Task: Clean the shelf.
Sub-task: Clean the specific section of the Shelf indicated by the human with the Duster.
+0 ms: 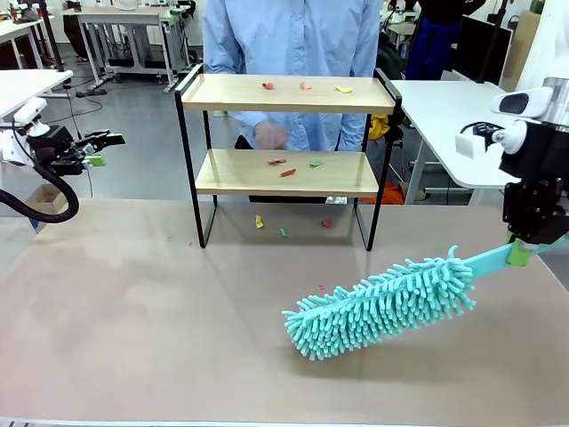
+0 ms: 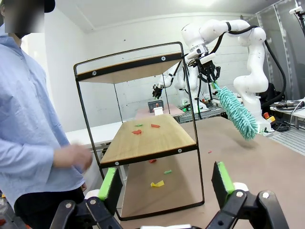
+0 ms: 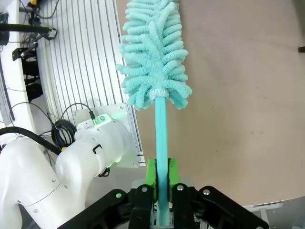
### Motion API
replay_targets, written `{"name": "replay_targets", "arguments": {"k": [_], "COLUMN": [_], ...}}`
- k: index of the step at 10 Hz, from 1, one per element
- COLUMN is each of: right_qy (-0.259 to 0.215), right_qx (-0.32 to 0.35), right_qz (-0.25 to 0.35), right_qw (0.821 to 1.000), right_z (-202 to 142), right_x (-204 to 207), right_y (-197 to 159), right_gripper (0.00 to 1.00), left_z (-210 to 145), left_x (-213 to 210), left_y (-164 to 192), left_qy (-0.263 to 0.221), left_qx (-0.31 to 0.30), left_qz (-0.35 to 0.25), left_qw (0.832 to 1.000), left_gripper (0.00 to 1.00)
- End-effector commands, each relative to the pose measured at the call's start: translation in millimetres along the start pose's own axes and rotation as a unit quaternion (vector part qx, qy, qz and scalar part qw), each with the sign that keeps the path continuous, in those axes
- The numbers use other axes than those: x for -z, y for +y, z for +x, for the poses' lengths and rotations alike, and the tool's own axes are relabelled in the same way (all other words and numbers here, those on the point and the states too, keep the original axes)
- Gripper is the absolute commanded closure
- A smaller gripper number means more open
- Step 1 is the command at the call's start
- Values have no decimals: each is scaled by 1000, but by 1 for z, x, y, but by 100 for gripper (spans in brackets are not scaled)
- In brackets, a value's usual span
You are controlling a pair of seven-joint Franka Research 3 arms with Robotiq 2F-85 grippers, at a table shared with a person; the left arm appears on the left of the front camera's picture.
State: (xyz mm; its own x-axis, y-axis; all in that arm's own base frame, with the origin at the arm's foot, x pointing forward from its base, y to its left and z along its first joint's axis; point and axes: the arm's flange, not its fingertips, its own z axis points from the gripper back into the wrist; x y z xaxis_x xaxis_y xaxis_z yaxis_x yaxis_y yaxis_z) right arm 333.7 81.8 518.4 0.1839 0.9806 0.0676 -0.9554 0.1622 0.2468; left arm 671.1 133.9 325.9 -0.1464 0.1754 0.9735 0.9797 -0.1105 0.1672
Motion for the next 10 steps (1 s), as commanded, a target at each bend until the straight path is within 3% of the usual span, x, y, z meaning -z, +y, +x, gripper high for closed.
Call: {"name": "replay_targets", "arguments": {"k": [1,10], "right_qy": [4,4], "right_qx": [-2,-2], "right_qz": [-1,-1], "right_qw": [1000,1000], "right_z": [-3,-3], "right_x": [-2,-2], "right_y": [1,1], "right_gripper": [87,87], "left_z": [2,2], "left_x": [0,0], "left_y": [-1,-1], "left_qy": [5,5], "left_qx": [8,8], "left_qz": [-4,-4], "left_qw": [1000,1000], "left_gripper": [0,0]}}
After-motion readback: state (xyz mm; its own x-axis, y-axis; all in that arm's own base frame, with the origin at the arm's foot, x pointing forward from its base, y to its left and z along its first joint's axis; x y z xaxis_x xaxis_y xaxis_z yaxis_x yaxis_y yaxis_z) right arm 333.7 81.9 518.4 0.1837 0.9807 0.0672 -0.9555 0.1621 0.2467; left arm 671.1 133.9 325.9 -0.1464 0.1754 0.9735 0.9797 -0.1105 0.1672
